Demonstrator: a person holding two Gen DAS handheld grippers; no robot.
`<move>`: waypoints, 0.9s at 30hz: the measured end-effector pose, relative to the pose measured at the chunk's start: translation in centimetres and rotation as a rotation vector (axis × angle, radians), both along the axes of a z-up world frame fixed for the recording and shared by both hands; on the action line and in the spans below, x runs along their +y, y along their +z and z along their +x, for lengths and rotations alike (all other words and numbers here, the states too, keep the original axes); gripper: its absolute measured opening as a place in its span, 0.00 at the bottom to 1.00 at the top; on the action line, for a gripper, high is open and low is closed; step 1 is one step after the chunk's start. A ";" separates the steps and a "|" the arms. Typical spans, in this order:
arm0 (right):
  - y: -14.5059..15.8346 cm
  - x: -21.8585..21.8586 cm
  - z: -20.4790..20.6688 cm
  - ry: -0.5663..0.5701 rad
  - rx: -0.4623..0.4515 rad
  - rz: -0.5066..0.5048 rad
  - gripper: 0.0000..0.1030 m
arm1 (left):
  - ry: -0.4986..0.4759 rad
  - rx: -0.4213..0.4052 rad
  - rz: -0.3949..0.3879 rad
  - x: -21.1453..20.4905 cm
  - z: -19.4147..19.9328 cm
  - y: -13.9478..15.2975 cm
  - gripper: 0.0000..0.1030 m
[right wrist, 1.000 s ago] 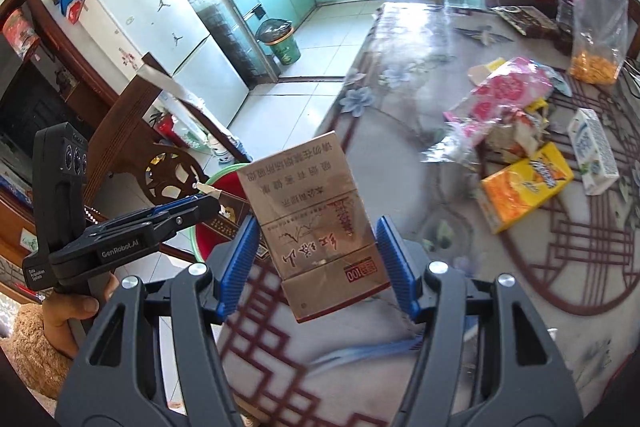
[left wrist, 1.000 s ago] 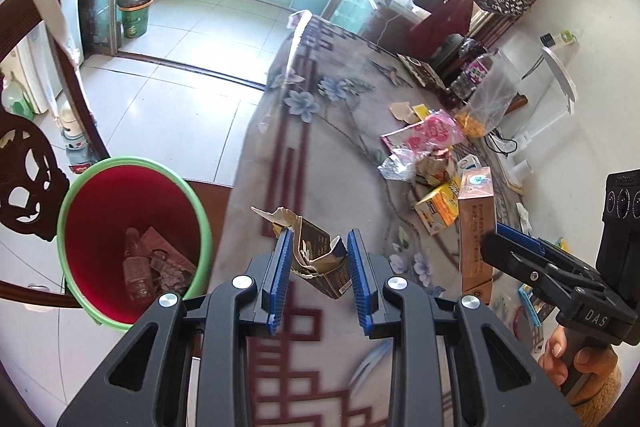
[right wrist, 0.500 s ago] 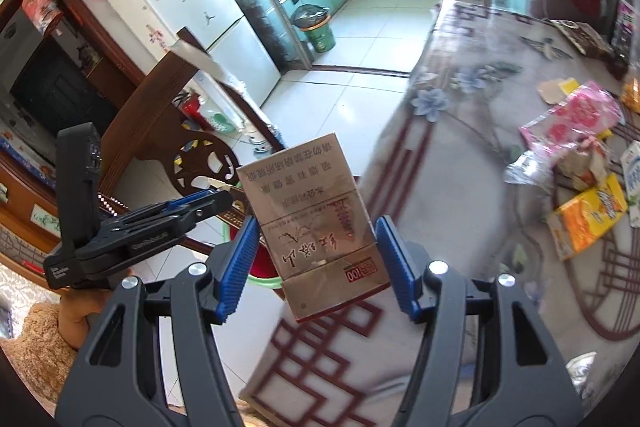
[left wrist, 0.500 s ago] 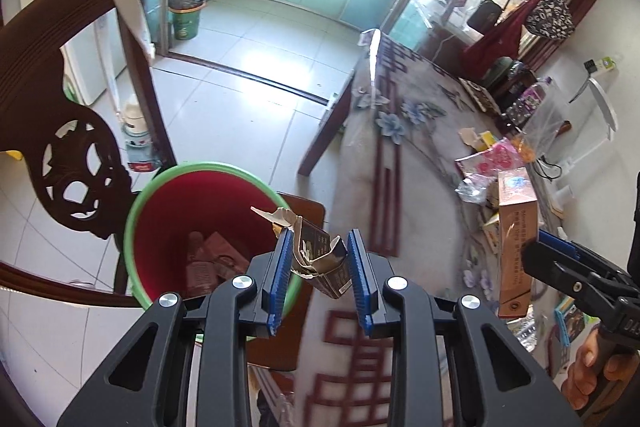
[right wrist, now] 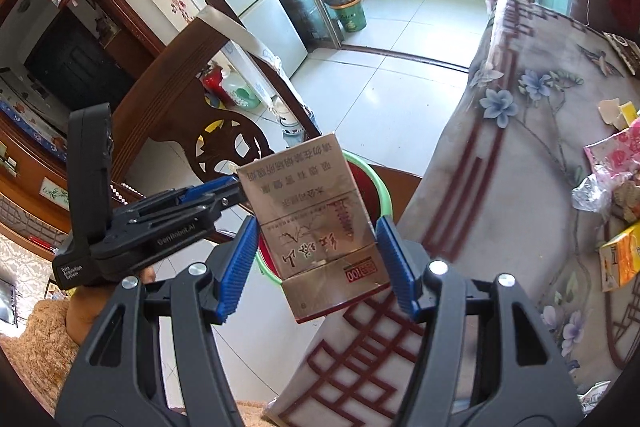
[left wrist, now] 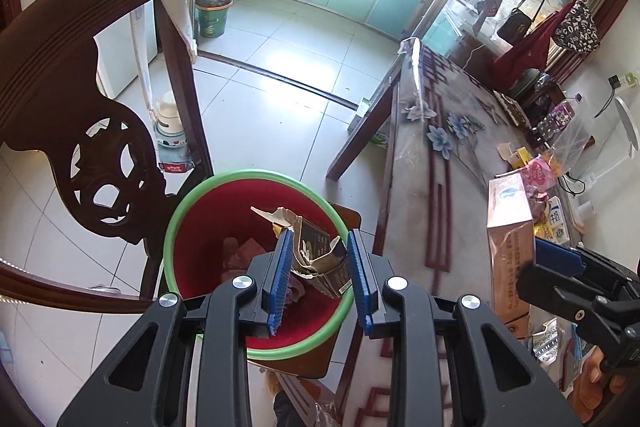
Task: Collect trash
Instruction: 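Lift both held items and carry them toward the red bucket, then open left tool over the bucket while right tool releases the brown box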
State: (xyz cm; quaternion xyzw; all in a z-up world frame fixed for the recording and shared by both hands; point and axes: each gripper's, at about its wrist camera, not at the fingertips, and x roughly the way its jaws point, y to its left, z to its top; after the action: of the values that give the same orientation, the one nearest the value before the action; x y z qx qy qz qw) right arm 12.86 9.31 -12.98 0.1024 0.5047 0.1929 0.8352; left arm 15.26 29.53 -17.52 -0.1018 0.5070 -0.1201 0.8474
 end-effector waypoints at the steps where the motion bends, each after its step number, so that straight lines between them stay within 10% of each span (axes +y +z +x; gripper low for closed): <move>1: -0.2 0.2 0.3 0.002 0.005 -0.001 0.57 | 0.004 0.003 0.000 0.3 0.2 -0.1 0.25; 27: -2.5 4.1 3.6 0.059 0.036 -0.036 0.60 | 0.029 0.044 0.051 1.7 2.8 -2.1 0.29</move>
State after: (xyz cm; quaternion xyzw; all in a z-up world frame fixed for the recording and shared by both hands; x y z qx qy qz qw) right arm 16.50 13.40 -15.48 0.0761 0.5258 0.2063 0.8217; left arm 18.06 31.20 -19.60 -0.0903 0.5269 -0.0926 0.8400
